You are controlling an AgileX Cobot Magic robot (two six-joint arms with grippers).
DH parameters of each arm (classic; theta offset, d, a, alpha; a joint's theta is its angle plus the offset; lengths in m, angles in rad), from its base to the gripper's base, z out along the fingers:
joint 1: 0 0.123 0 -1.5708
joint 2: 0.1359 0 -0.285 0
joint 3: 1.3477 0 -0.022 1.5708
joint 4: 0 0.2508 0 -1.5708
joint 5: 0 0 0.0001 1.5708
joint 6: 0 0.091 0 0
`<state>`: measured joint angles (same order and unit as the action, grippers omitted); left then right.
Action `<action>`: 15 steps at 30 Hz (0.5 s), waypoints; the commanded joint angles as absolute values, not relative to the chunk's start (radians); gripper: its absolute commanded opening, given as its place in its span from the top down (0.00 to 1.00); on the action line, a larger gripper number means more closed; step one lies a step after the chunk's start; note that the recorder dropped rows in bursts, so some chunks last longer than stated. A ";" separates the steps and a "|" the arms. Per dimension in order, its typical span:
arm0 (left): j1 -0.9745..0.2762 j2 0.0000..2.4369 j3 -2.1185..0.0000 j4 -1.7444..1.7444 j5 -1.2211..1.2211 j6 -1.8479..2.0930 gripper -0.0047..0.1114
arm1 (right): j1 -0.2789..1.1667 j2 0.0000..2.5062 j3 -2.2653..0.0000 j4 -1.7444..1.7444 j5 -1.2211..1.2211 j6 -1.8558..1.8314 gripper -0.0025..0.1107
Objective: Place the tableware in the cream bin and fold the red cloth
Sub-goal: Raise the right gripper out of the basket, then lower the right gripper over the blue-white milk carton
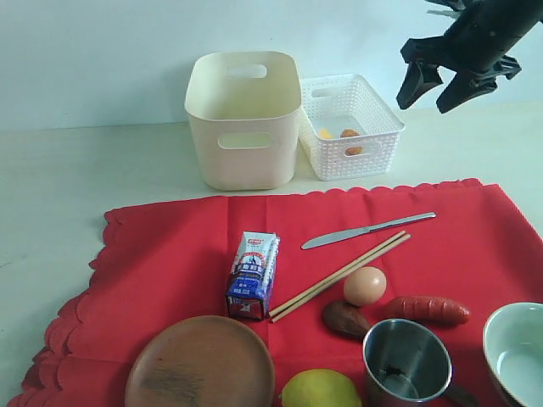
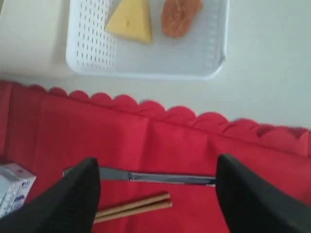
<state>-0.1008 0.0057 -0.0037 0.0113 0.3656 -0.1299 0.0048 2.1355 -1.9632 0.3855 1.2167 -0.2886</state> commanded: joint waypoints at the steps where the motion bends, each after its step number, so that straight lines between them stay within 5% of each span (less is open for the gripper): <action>1: -0.098 0.000 0.000 0.013 0.358 -0.131 0.96 | 0.018 2.043 -1.808 0.369 1.208 -0.313 0.41; 15: -0.098 0.000 0.000 0.013 0.358 -0.132 0.96 | 0.254 1.833 -1.445 0.326 0.962 -0.356 0.41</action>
<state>-0.1008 0.0057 -0.0037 0.0113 0.3656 -0.1299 0.1894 1.8598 -1.4665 0.3546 0.9900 -0.3535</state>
